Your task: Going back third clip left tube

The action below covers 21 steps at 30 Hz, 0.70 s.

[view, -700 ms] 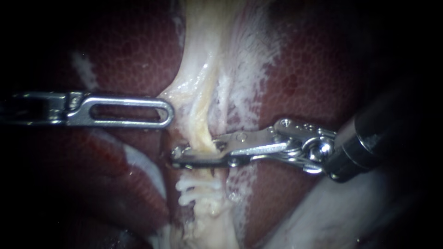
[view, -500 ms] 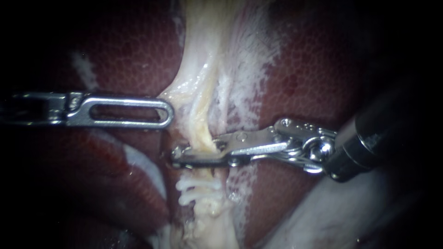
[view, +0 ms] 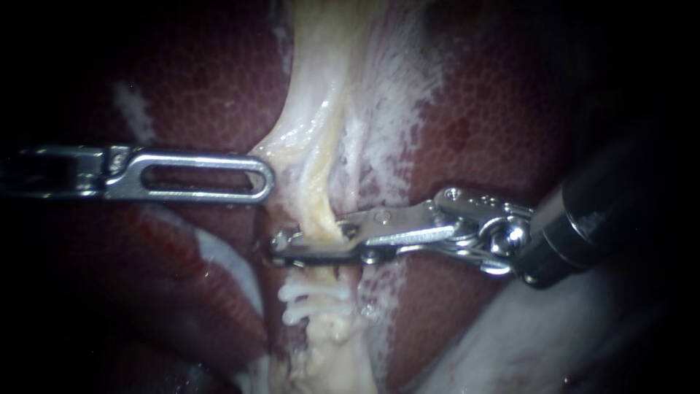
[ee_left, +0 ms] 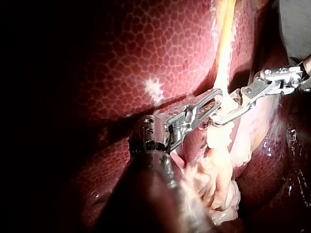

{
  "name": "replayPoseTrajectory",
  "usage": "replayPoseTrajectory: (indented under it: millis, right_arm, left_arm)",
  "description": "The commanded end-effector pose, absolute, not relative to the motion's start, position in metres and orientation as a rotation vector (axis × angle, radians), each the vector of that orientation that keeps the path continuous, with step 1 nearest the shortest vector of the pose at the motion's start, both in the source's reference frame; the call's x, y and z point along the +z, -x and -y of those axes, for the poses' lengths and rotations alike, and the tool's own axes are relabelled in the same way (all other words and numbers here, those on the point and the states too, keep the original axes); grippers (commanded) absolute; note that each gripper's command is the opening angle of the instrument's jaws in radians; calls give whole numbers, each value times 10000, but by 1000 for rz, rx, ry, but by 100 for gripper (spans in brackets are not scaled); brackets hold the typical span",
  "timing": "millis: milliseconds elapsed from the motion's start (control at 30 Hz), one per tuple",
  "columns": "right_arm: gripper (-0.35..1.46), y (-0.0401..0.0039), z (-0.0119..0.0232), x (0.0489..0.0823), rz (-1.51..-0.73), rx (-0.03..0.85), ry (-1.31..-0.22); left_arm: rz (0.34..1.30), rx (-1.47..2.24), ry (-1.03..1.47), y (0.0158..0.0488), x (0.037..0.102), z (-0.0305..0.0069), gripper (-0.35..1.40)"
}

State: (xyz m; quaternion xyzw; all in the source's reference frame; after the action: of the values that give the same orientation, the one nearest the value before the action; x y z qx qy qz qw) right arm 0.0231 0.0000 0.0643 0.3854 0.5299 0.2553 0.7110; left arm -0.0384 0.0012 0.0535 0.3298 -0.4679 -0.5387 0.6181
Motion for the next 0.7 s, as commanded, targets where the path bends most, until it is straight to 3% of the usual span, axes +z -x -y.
replayPoseTrajectory:
  millis: [33, 300, 700]
  right_arm:
    - [34, -231, -1, 646, -1183, 551, -846]
    - [57, -234, -3, 648, -1241, 521, -814]
    - [60, -221, -4, 647, -1255, 476, -780]
  left_arm:
    - [1077, -1240, -759, 384, 535, -12, -35]
    - [1077, -1240, -759, 384, 535, -12, -35]
    - [1077, -1240, -759, 383, 535, -12, -35]
